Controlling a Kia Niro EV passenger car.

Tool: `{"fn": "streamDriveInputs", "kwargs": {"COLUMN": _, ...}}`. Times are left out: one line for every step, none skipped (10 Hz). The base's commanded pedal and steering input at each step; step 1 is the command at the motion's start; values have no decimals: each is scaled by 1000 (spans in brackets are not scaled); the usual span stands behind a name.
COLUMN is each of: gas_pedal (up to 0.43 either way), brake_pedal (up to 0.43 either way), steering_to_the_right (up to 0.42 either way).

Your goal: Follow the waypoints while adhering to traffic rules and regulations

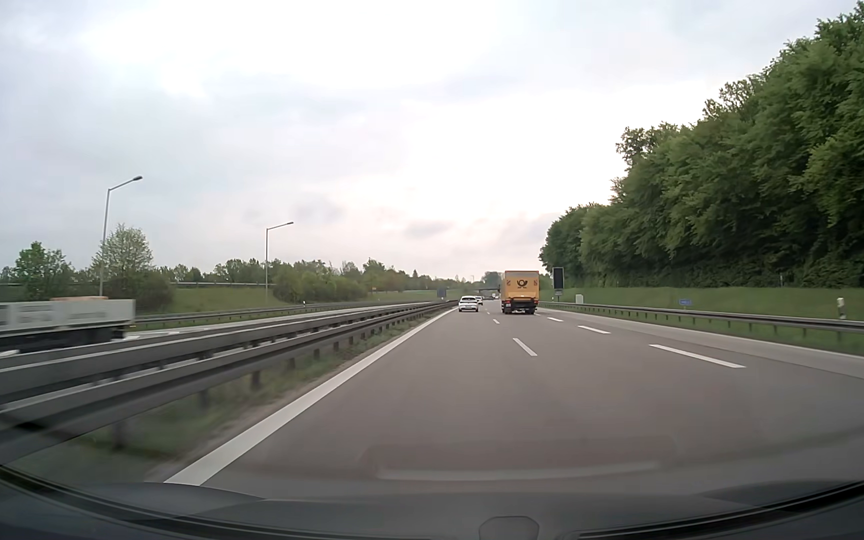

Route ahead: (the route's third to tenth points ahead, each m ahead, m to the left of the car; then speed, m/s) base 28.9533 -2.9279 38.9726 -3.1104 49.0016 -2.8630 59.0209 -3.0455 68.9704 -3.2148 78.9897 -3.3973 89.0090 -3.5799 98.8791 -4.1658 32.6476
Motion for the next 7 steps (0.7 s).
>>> {"fn": "streamDriveInputs", "kwargs": {"gas_pedal": 79, "brake_pedal": 0, "steering_to_the_right": 0}}
{"fn": "streamDriveInputs", "kwargs": {"gas_pedal": 87, "brake_pedal": 0, "steering_to_the_right": 0}}
{"fn": "streamDriveInputs", "kwargs": {"gas_pedal": 98, "brake_pedal": 0, "steering_to_the_right": 0}}
{"fn": "streamDriveInputs", "kwargs": {"gas_pedal": 98, "brake_pedal": 0, "steering_to_the_right": 0}}
{"fn": "streamDriveInputs", "kwargs": {"gas_pedal": 98, "brake_pedal": 0, "steering_to_the_right": 0}}
{"fn": "streamDriveInputs", "kwargs": {"gas_pedal": 98, "brake_pedal": 0, "steering_to_the_right": 0}}
{"fn": "streamDriveInputs", "kwargs": {"gas_pedal": 98, "brake_pedal": 0, "steering_to_the_right": 0}}
